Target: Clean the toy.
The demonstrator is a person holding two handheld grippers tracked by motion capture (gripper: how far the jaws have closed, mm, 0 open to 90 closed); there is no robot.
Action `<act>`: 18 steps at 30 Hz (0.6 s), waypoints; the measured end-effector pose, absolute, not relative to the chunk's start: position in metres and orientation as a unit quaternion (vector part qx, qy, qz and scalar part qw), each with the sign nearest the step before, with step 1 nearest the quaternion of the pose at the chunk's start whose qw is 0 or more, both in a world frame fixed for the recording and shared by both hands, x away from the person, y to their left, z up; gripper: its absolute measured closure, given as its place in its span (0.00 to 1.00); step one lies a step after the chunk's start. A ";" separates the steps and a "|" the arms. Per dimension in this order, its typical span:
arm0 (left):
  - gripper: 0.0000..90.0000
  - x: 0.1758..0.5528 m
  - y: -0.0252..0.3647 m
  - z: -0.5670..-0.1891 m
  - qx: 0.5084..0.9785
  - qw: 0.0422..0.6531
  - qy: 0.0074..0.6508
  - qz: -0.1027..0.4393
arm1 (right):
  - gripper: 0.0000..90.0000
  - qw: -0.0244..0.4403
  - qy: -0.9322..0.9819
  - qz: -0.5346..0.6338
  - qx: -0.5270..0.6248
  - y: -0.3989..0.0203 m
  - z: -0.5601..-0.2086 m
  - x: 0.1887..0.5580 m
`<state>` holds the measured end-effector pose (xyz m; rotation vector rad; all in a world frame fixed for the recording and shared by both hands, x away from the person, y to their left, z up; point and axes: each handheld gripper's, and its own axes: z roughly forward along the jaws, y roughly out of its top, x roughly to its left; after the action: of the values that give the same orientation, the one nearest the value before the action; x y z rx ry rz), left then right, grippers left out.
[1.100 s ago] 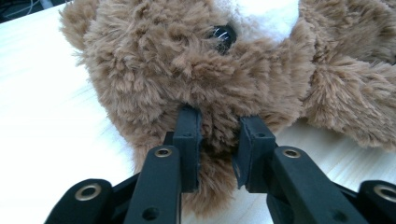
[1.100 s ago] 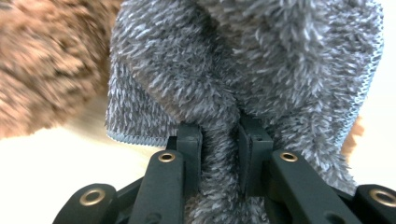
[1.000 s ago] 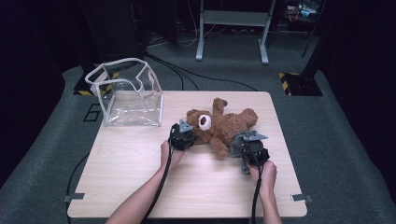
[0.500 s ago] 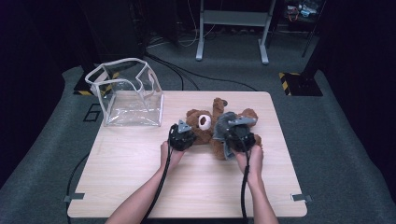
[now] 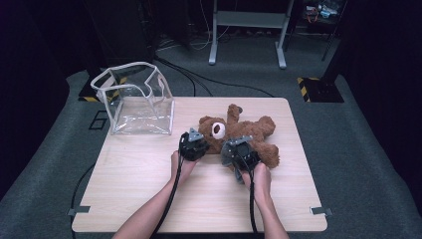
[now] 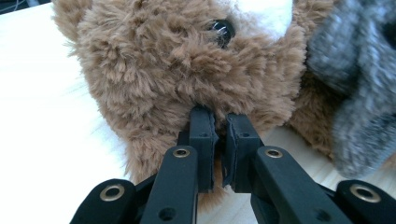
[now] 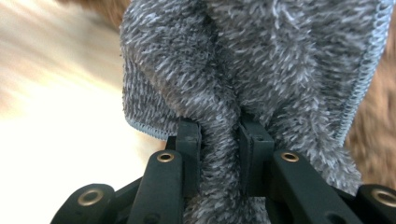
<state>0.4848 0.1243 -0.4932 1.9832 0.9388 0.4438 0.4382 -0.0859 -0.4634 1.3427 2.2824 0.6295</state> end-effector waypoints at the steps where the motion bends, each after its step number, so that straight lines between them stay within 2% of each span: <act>1: 0.92 0.485 0.124 -0.493 0.796 0.438 0.378 0.177 | 0.81 0.209 0.821 0.221 0.483 -0.088 -0.463 0.436; 8: 0.93 0.485 0.125 -0.493 0.797 0.439 0.376 0.177 | 0.82 0.219 0.814 0.206 0.498 -0.107 -0.458 0.420; 11: 0.93 0.485 0.125 -0.492 0.795 0.441 0.376 0.177 | 0.82 0.235 0.804 0.229 0.496 -0.112 -0.444 0.414; 18: 0.93 0.485 0.126 -0.493 0.793 0.446 0.378 0.173 | 0.82 0.256 0.807 0.249 0.470 -0.083 -0.414 0.421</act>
<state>0.4854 0.1261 -0.4928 1.9641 0.9373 0.4281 0.4212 -0.0833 -0.4137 1.2764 2.1907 0.6767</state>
